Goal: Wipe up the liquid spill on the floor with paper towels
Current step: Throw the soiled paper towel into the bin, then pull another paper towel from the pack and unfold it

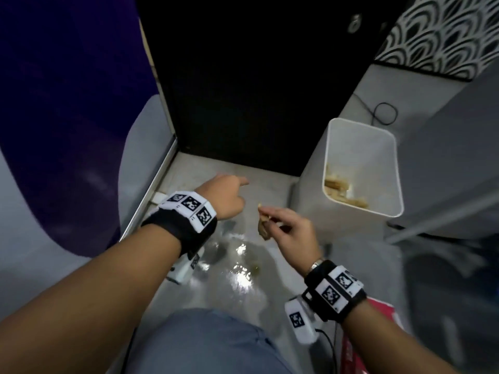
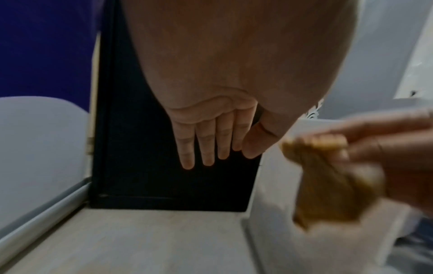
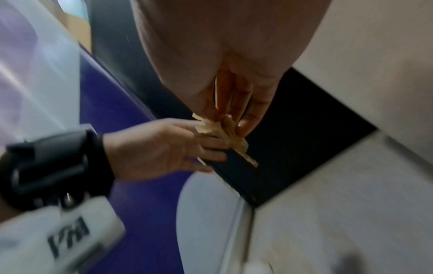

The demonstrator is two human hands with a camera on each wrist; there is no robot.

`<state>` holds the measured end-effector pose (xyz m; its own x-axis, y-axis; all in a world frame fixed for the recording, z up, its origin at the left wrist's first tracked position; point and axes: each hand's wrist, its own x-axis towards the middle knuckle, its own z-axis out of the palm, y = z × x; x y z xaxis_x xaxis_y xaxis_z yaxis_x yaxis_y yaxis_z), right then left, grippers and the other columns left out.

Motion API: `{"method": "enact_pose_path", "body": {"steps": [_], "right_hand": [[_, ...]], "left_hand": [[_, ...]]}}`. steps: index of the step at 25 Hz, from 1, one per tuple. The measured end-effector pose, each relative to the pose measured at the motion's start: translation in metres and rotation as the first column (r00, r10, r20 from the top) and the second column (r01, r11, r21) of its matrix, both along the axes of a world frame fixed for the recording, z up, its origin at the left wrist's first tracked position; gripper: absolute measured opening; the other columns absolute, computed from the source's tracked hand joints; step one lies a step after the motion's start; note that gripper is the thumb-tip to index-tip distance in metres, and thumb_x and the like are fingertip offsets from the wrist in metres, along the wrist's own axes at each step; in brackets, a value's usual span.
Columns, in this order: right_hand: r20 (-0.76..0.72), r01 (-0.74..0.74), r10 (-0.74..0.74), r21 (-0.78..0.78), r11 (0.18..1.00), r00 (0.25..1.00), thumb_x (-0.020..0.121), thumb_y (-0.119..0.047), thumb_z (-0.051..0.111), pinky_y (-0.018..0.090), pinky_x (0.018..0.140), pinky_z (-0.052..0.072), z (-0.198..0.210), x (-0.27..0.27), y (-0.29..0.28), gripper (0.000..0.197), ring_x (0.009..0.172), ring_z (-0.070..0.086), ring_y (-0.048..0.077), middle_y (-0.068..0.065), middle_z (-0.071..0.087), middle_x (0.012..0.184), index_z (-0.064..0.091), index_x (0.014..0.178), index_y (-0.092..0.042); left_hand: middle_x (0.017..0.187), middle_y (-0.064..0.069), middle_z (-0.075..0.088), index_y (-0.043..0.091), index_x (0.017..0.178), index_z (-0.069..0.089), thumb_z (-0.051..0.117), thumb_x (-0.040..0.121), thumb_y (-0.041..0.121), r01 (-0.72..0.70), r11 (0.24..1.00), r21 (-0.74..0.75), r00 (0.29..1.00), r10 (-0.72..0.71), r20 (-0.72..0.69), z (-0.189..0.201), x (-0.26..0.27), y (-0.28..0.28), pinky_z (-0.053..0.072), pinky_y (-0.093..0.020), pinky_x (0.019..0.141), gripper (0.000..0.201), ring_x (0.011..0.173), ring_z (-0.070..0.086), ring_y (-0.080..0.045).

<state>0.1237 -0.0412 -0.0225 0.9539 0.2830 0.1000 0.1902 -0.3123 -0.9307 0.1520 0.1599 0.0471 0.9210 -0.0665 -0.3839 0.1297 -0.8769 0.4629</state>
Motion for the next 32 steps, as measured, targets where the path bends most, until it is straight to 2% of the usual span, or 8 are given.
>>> {"method": "enact_pose_path", "body": {"steps": [4, 8, 11, 14, 21, 26, 29, 32], "right_hand": [[0.223, 0.197, -0.245, 0.217, 0.956, 0.944, 0.088, 0.006, 0.067, 0.021, 0.081, 0.05, 0.097, 0.029, -0.039, 0.032, 0.091, 0.067, 0.014, 0.006, 0.071, 0.104, 0.073, 0.11, -0.016], [0.37, 0.445, -0.513, 0.256, 0.858, 0.775, 0.089, 0.003, 0.065, 0.02, 0.077, 0.052, 0.129, 0.067, -0.081, 0.027, 0.088, 0.065, 0.011, 0.011, 0.067, 0.105, 0.073, 0.109, -0.014], [0.446, 0.482, -0.381, -0.136, 0.865, 0.81, 0.087, -0.004, 0.065, 0.03, 0.077, 0.057, 0.107, 0.096, -0.102, 0.025, 0.086, 0.067, 0.013, 0.005, 0.068, 0.102, 0.075, 0.107, -0.016], [0.18, 0.291, -0.23, -0.55, 0.783, 0.957, 0.088, -0.017, 0.065, 0.03, 0.086, 0.053, 0.084, 0.094, -0.108, 0.022, 0.092, 0.07, 0.02, 0.002, 0.075, 0.102, 0.077, 0.105, -0.024], [0.428, 0.395, -0.256, -0.277, 0.876, 0.867, 0.092, -0.011, 0.067, 0.018, 0.079, 0.048, 0.094, 0.013, -0.159, 0.015, 0.084, 0.067, 0.008, -0.004, 0.075, 0.091, 0.078, 0.102, -0.014], [0.178, 0.426, -0.395, -0.529, 0.734, 0.901, 0.091, -0.043, 0.064, 0.029, 0.07, 0.052, 0.042, -0.068, -0.214, 0.026, 0.078, 0.059, 0.003, -0.012, 0.063, 0.088, 0.071, 0.107, -0.024], [-0.09, 0.327, -0.562, -0.734, 0.595, 0.822, 0.079, -0.074, 0.057, 0.033, 0.078, 0.05, 0.012, -0.122, -0.224, 0.055, 0.091, 0.055, 0.01, -0.01, 0.054, 0.102, 0.052, 0.11, -0.029], [-0.247, 0.227, -0.634, -0.789, 0.571, 0.733, 0.071, -0.077, 0.058, 0.036, 0.081, 0.051, -0.012, -0.158, -0.226, 0.06, 0.092, 0.06, 0.02, -0.004, 0.057, 0.104, 0.038, 0.104, -0.032]], "left_hand": [[0.163, 0.006, 0.015, 0.033, 0.156, 0.012, 0.049, 0.089, 0.018, 0.12, 0.983, -0.138, 0.988, -0.106, 0.109, 0.03, 0.006, -0.062, 0.031, -0.033, 0.115, 0.078, 0.146, 0.028, -0.017], [0.164, 0.014, -0.004, 0.036, 0.155, 0.003, 0.044, 0.096, 0.03, 0.233, 0.946, -0.224, 0.964, -0.194, 0.183, 0.035, 0.001, -0.113, 0.038, -0.035, 0.108, 0.072, 0.143, 0.033, -0.019], [0.163, 0.013, -0.01, 0.024, 0.157, 0.006, 0.034, 0.102, 0.041, 0.258, 0.953, -0.155, 0.959, -0.233, 0.164, 0.028, -0.002, -0.136, 0.036, -0.04, 0.112, 0.064, 0.145, 0.03, -0.021], [0.163, 0.01, -0.014, 0.021, 0.157, 0.004, 0.033, 0.101, 0.045, 0.234, 0.972, -0.012, 0.961, -0.229, 0.155, 0.026, -0.004, -0.146, 0.035, -0.044, 0.109, 0.067, 0.141, 0.035, -0.027], [0.163, 0.011, -0.012, 0.025, 0.156, -0.002, 0.045, 0.097, 0.043, 0.131, 0.978, -0.166, 0.951, -0.077, 0.299, -0.008, -0.013, -0.157, 0.034, -0.048, 0.112, 0.078, 0.146, 0.027, -0.024], [0.164, -0.005, -0.014, 0.015, 0.154, -0.017, 0.059, 0.084, 0.021, -0.176, 0.9, -0.399, 0.917, 0.297, 0.265, -0.002, -0.04, -0.215, 0.012, -0.05, 0.122, 0.103, 0.152, -0.005, -0.022], [0.163, -0.01, -0.013, 0.01, 0.156, -0.004, 0.054, 0.077, 0.019, -0.025, 0.95, -0.312, 0.885, 0.166, 0.435, 0.009, -0.05, -0.252, 0.001, -0.047, 0.123, 0.099, 0.151, -0.014, -0.023], [0.164, -0.009, 0.007, 0.012, 0.15, 0.032, 0.049, 0.077, 0.016, 0.179, 0.955, -0.236, 0.87, -0.042, 0.491, 0.005, -0.058, -0.277, 0.009, -0.05, 0.122, 0.075, 0.152, -0.007, -0.023]]}}
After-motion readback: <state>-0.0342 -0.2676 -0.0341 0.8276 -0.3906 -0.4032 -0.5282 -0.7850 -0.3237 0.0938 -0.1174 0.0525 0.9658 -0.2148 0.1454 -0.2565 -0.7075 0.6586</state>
